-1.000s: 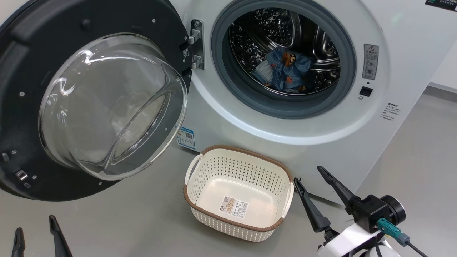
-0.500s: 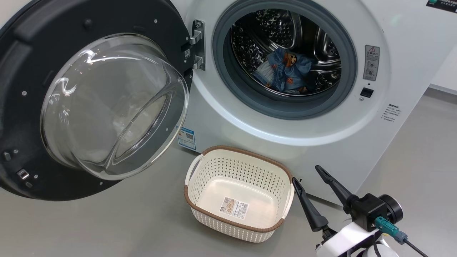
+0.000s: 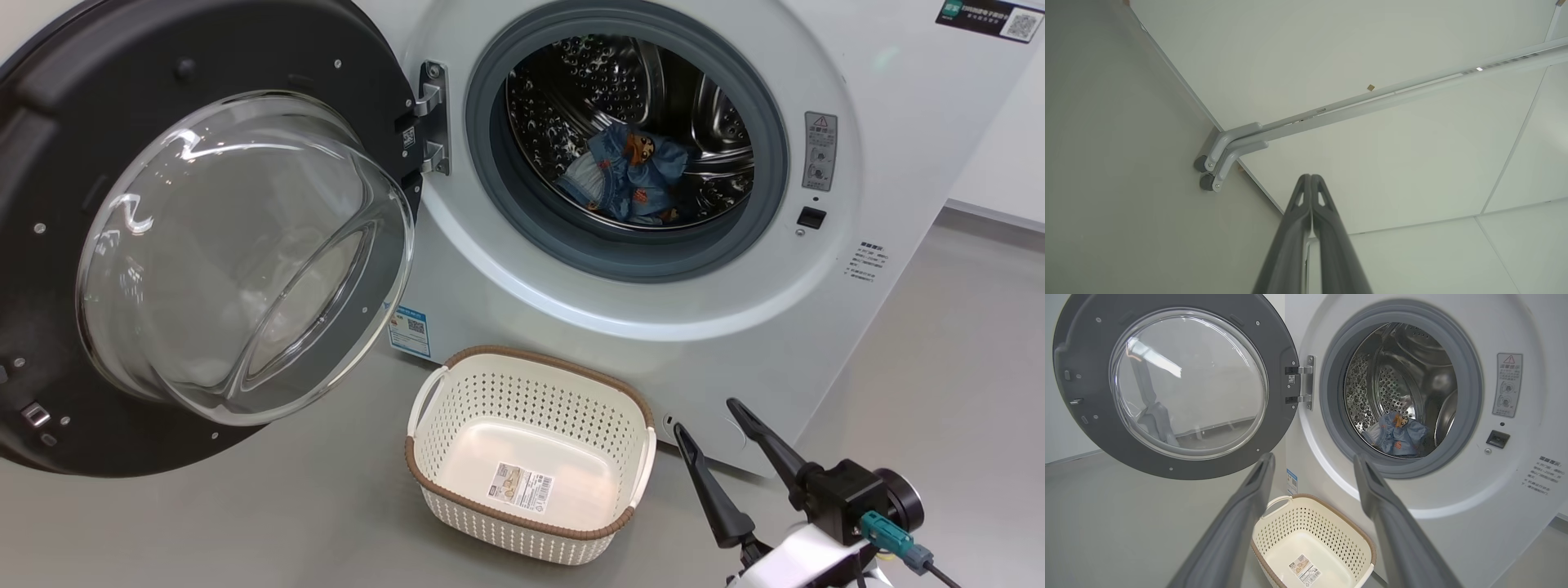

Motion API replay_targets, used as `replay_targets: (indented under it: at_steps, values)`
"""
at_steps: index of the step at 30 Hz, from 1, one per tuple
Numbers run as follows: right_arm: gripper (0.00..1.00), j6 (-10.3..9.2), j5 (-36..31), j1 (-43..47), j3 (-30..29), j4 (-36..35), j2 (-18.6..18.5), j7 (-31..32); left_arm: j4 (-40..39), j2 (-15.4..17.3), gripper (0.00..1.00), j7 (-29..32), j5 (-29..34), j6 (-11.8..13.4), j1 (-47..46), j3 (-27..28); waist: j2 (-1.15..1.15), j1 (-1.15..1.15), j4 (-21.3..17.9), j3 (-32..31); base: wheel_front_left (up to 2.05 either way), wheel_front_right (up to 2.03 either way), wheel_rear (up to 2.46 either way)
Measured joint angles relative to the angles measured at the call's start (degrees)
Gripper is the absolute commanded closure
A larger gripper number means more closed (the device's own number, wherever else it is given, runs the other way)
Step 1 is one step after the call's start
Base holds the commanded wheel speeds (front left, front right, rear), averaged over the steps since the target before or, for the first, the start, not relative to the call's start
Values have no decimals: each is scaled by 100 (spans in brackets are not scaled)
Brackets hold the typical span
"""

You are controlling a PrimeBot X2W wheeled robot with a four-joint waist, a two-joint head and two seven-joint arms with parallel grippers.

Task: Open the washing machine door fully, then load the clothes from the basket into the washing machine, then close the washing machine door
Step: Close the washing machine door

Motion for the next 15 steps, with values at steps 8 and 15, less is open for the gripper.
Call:
replay_targets:
  at_steps: [8,15]
  values:
    - [0,0,-4,106,45,5,-132,0,911,711,100,425,-1,5,-411,285,0,0,-110,-21,0,0,0]
    - [0,0,-20,179,119,-13,-229,0,1396,921,100,775,-168,5,-950,269,0,0,-203,85,0,0,0]
